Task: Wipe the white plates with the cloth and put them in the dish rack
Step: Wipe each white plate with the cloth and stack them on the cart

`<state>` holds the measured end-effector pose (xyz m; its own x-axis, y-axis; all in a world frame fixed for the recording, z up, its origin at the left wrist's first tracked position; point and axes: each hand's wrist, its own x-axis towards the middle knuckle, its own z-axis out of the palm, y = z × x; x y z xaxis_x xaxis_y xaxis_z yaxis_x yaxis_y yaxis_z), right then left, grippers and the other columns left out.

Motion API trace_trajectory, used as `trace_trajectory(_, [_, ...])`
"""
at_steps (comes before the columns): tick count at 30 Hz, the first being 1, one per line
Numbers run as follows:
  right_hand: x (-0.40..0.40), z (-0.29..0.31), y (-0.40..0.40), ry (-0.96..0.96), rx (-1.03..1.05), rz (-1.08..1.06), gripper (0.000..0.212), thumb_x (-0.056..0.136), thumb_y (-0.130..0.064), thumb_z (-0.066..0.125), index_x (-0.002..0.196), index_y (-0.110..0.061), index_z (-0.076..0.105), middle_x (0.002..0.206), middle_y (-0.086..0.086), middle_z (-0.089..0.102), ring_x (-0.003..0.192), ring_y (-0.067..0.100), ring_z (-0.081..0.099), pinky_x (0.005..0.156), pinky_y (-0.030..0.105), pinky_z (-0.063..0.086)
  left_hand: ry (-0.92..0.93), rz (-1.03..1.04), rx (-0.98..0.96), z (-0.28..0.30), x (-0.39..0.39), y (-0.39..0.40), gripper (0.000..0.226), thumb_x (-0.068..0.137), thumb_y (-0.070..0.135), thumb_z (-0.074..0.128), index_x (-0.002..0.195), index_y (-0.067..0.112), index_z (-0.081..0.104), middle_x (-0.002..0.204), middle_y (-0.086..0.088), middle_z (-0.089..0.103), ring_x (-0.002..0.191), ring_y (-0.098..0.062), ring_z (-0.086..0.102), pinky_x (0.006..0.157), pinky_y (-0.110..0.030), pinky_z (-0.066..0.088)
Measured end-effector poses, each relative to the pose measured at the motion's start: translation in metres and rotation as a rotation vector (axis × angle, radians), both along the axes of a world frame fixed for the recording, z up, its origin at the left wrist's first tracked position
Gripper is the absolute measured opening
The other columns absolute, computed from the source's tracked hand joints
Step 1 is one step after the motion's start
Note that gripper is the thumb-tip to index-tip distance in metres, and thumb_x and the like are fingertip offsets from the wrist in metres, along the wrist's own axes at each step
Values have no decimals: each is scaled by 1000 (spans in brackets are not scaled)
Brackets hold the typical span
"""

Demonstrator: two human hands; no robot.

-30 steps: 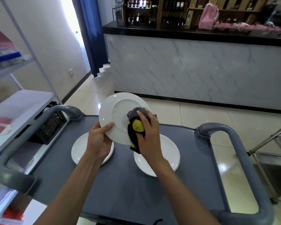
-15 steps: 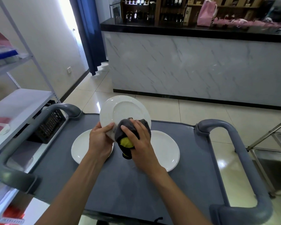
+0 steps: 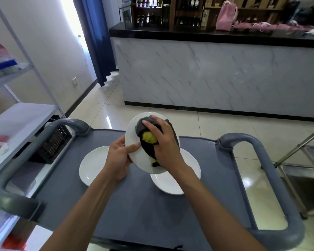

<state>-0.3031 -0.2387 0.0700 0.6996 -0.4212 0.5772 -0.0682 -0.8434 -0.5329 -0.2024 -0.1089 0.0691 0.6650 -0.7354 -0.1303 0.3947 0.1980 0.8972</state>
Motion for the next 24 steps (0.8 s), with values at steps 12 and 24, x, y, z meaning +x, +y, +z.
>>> trace_trajectory(12, [24, 8, -5, -45, -6, 39, 55, 87, -3, 48, 140, -18, 58, 146, 9, 49, 132, 33, 45, 112, 50, 36, -31, -27, 15, 1, 10, 15, 42, 81, -5, 66, 122, -3, 66, 118, -27, 69, 103, -43, 68, 87, -50, 59])
trace_trajectory(24, [-3, -5, -32, 29, 264, -57, 70, 90, -25, 69, 153, -30, 39, 156, -6, 37, 138, 22, 37, 116, 41, 32, 93, 58, -41, -7, 10, 9, 37, 75, -2, 67, 113, -4, 68, 102, -19, 73, 87, -31, 71, 72, -37, 60])
